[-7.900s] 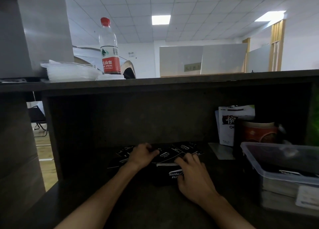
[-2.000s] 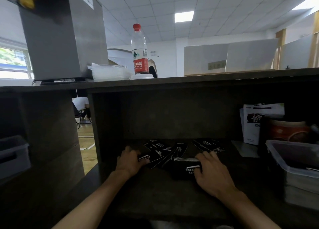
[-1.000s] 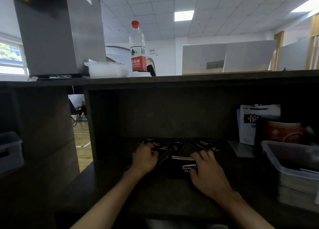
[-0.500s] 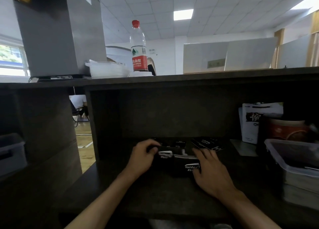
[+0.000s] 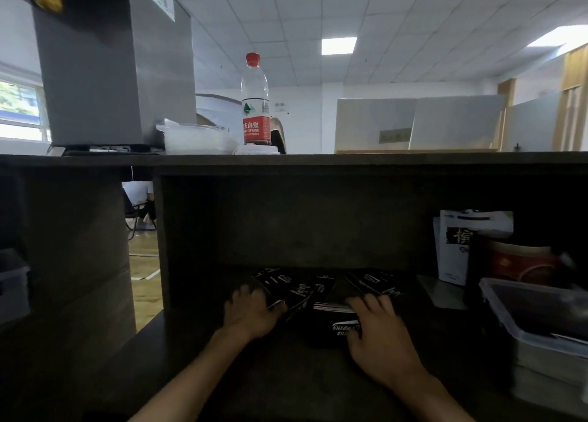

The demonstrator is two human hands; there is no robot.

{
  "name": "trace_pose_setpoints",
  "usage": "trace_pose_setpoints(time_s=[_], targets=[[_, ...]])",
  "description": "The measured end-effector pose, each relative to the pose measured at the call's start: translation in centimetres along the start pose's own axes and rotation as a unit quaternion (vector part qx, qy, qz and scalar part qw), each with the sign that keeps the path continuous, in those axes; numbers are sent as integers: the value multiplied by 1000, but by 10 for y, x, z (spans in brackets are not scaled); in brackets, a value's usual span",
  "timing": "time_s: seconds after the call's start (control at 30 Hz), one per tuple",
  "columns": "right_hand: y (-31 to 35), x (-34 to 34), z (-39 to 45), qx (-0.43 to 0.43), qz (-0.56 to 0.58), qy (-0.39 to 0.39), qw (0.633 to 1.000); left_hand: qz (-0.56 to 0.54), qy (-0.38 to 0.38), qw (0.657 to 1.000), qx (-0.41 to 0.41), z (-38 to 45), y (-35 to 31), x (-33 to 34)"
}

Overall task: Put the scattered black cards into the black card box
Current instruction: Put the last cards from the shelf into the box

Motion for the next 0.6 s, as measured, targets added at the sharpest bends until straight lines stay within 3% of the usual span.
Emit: trace_pose_setpoints(time_s=[0.07,0.3,0.6], targets=[[1,0,1,2,-3,2,1000,17,24,1000,-8,1,11,7],[2,-5,-3,15,9,3,1000,-144,-65,987,10,2,18,1],[3,-7,-4,10,1,5,1000,-23,-64,997,35,0,21,-3]])
Point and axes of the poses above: each hand's wrist, its own z-axis towards the middle knuckle, its own x-axis out of the palm, y = z × x, the point moved 4 cm from there along z, towards the middle knuckle
